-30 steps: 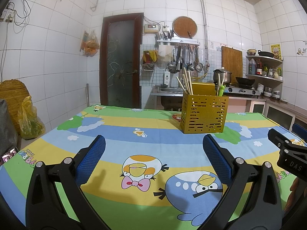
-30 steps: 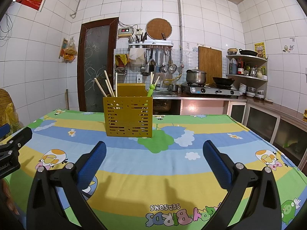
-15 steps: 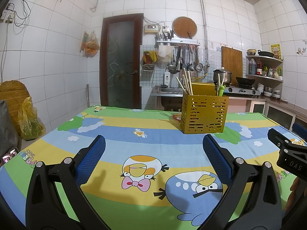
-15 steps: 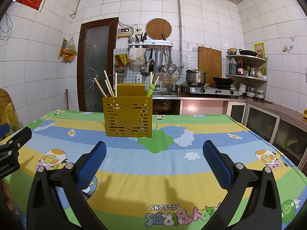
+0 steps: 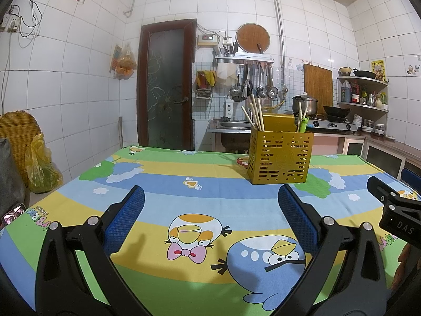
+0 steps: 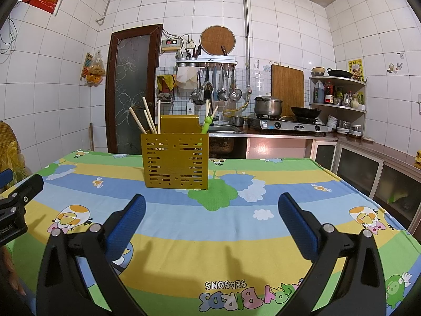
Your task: Organize utensils
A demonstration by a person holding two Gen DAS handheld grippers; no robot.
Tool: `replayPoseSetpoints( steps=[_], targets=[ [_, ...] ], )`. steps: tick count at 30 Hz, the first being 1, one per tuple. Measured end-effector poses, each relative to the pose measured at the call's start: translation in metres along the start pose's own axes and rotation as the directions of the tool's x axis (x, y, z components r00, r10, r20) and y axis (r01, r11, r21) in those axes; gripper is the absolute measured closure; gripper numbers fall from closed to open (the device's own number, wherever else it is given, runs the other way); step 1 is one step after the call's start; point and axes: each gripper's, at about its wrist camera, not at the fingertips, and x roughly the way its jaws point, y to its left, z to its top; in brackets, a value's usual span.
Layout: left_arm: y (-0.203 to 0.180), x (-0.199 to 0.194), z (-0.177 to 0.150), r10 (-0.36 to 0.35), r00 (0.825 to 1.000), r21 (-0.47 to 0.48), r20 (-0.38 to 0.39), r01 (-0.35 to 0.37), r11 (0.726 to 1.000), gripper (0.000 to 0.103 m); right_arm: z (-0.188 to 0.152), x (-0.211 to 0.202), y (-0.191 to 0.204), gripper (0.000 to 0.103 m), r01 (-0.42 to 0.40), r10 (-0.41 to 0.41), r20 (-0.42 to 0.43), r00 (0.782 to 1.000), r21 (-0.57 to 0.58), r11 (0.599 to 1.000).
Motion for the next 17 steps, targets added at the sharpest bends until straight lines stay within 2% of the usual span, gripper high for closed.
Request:
replayPoseSetpoints(
  steps=[17],
  targets=[
    [0.0025,0.0033,0.0002,-0.003,1.0,0.006,-0.002,0.003,1.0,0.005,0.0,-0.0003,-0.0023,0.005,0.001,-0.001,0.0,1.0,0.0,1.0]
  ],
)
